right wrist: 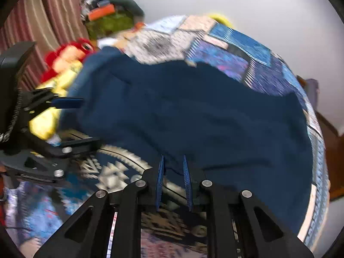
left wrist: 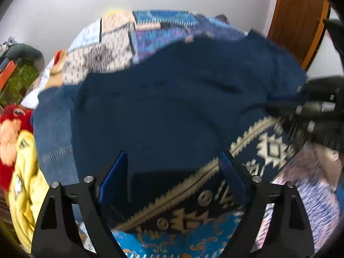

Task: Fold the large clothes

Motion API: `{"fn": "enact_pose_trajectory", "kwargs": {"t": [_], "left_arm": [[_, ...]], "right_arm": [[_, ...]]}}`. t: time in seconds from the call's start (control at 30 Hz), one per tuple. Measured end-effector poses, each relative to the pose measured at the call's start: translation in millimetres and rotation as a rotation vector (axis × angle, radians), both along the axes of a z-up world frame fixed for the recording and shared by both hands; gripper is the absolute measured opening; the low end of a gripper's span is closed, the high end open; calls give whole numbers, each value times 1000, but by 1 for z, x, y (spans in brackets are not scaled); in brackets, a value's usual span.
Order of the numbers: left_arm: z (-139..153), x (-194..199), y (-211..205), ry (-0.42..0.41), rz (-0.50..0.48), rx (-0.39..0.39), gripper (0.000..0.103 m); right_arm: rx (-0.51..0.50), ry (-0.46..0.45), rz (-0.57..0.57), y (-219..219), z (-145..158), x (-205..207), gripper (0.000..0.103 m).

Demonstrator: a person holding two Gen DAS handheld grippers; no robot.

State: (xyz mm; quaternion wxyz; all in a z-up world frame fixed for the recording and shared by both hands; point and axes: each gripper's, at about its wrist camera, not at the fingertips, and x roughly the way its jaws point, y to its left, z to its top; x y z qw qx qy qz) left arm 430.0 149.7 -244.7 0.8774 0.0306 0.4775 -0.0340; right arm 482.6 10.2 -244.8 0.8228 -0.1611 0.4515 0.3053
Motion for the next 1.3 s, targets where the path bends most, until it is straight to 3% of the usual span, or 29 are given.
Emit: {"fn": "enact_pose_trajectory", "kwargs": {"t": [0.1, 0.27, 0.33, 0.37, 0.4, 0.43, 0.5, 0.53, 0.67, 0.73, 0.8, 0.9, 1.03, 1.17, 1.3], "left_arm": [[-6, -8, 14, 9, 39, -79, 94], [-8, -27, 22, 0, 63, -86, 96], [-7, -36, 24, -8, 75, -70, 96], [-6, -41, 26, -14, 83, -59, 96], [-7, -44, 28, -13, 90, -58, 96], [-8, -49, 32, -2, 108, -77, 96], [-11, -59, 43, 14, 167, -146, 96], [-10, -65, 47, 10, 194, -144, 96], [-8, -90, 55, -20, 291, 38, 95], [-3, -103, 68, -24, 333, 28, 95], [4, -115, 81, -43, 374, -48, 95], [13, -130, 99, -75, 439, -232, 95], [12, -137, 104, -59, 447, -439, 95], [-6, -132, 95, -24, 437, -582, 95], [-36, -118, 86, 34, 416, -785, 95]], "right_arm": [[-22, -8, -17, -16, -7, -1, 14], [-113, -83, -47, -41, -13, -7, 15], [-177, -139, -94, -52, -12, -10, 34], [-207, -171, -133, -61, -11, -11, 75], [-238, -212, -183, -71, -11, -11, 102], [-240, -230, -217, -83, -10, -9, 103], [-193, -141, -262, -110, -14, -2, 103], [-139, -72, -310, -131, -15, 3, 103], [-18, 48, -435, -190, -11, 5, 103], [14, 60, -456, -205, -5, 1, 103], [49, 57, -458, -213, 6, -7, 103], [101, 40, -444, -213, 19, -17, 103], [170, 16, -406, -196, 36, -26, 103], [205, 5, -359, -166, 45, -34, 103], [187, 11, -321, -139, 40, -31, 103]]}}
